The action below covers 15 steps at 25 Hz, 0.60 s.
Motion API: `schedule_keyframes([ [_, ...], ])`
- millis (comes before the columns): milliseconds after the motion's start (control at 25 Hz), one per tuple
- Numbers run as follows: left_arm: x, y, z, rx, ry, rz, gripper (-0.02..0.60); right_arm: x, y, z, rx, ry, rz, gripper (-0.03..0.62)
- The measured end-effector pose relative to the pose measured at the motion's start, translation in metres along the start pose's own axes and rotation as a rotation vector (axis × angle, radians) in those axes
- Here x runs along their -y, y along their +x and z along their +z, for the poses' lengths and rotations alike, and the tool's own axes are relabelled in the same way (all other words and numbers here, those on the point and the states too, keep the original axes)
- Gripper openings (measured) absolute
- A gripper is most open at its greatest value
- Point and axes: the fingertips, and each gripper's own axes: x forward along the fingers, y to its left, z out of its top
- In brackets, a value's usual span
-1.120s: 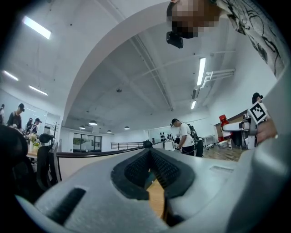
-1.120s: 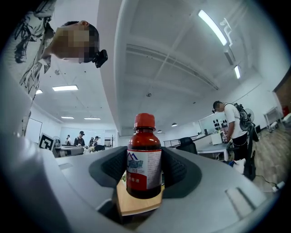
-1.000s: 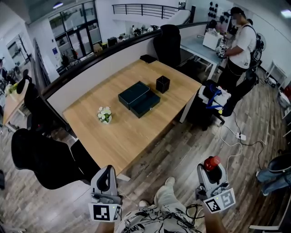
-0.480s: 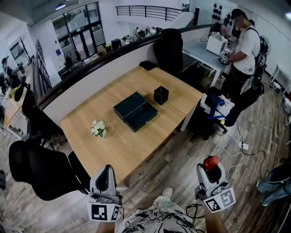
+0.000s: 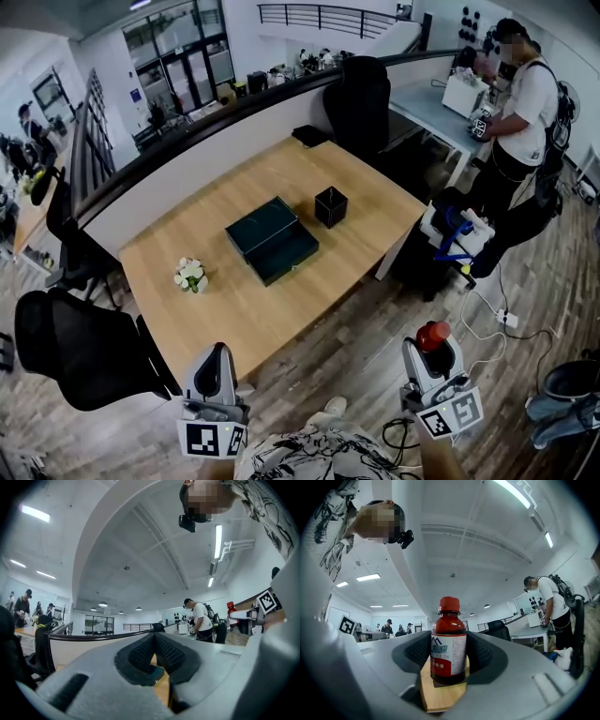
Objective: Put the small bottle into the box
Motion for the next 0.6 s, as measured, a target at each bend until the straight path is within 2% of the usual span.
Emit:
schedule_keyframes([
  [240, 0.027, 0.037, -0.005, -0.018, -0.031, 0.023, 0.0, 0.044, 0.015, -0.005, -0.007, 0.042, 0.036, 0.235],
  [600, 0.054, 0.067, -0.012, -0.053, -0.008, 0.039, 0.0, 0.086, 0.022, -0.009, -0.015, 0.055, 0.046, 0.235],
])
